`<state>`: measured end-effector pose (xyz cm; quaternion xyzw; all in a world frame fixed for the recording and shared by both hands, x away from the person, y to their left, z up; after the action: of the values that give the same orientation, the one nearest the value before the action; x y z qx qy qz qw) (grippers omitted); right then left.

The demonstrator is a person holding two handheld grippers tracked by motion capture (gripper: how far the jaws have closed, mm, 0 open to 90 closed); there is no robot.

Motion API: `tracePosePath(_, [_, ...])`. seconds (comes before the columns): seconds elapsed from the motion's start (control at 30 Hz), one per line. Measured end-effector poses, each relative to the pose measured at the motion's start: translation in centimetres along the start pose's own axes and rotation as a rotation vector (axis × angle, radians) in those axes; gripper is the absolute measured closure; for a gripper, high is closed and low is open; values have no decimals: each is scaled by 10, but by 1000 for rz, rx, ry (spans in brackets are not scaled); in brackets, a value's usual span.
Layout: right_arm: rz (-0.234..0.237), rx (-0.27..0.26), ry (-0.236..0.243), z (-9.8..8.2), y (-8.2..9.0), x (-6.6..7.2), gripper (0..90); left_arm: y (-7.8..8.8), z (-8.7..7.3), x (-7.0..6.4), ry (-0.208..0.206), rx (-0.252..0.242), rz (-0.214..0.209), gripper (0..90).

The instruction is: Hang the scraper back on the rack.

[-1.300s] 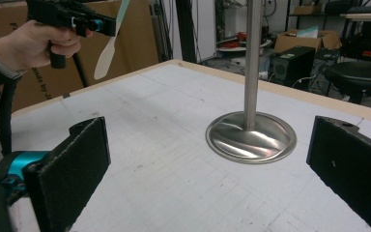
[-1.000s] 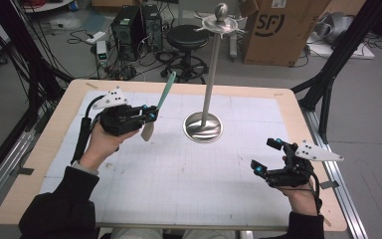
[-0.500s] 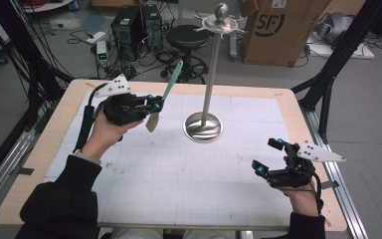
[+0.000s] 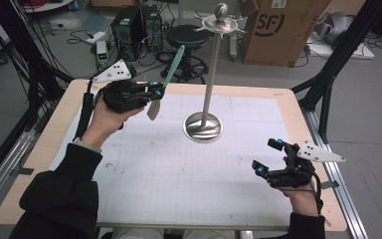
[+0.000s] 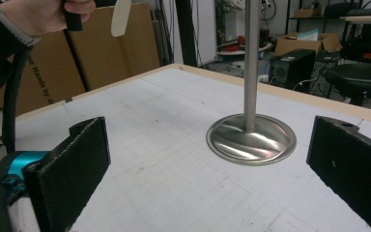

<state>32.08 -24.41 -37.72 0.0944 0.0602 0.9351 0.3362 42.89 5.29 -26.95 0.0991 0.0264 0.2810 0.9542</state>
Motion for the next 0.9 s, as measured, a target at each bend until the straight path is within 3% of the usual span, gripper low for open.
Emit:
tracePosePath(0.37, [4, -9, -8, 1, 2, 0, 6, -12, 11, 7, -1, -8, 5, 801])
tracePosePath(0.63, [5, -26, -13, 4, 3, -1, 6, -13, 29, 11, -11, -34, 11, 801])
tracePosePath(0.9, [1, -32, -17, 4, 7, -1, 6, -18, 31, 10, -9, -39, 9, 801])
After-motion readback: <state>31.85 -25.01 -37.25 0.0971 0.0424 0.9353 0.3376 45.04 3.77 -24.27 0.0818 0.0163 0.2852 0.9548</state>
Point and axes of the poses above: each handheld gripper's, and its own axes: y roughly backward along the jaws, z roughly out of its top, x roughly to its left, the point moved 10 cm from there along -y, roughly forward along the jaws
